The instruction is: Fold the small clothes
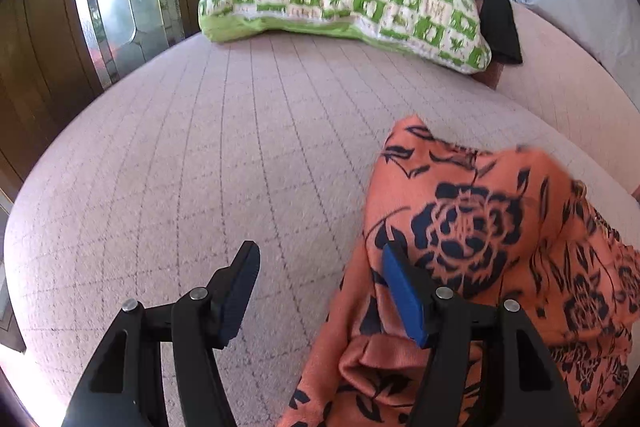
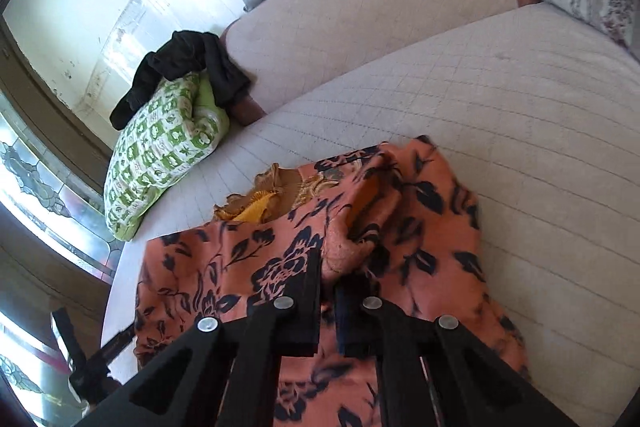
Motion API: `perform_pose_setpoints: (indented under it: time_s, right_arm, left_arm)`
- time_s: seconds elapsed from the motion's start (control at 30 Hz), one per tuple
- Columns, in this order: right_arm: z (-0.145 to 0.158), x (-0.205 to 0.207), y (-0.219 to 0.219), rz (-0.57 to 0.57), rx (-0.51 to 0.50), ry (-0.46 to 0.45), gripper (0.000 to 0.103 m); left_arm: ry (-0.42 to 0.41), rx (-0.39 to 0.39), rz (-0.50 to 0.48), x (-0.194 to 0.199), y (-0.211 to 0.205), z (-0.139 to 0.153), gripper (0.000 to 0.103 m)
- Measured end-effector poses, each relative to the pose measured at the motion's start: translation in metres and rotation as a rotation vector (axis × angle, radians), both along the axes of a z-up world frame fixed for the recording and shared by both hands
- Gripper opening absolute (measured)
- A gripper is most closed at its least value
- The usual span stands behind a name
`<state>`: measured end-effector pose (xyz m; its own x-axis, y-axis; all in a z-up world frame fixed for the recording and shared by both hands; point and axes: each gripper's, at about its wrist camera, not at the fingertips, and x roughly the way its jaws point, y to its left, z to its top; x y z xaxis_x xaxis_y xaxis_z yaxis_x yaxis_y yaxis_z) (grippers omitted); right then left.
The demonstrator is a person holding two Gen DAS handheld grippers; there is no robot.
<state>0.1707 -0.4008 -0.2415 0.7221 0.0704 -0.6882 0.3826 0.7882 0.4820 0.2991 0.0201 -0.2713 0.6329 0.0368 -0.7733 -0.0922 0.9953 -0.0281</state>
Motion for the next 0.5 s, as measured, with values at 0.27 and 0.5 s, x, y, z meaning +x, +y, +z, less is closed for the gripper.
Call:
perform_pose_setpoints:
  time_s: [0.27,0.5]
  right_arm:
    - [-0.043,-0.024,-0.035,-0.088,0.190,0.282,0.009]
    - [0.020,-0.042,-0.049,-0.239,-0.023,0.109,0.018]
  left_arm:
    - [-0.040,0.086,-0.067,-0.005,-0.018,-0.002,0.065]
    - [-0.089,0.180,-0.098,-0.009,-0.036,0.003,0.065]
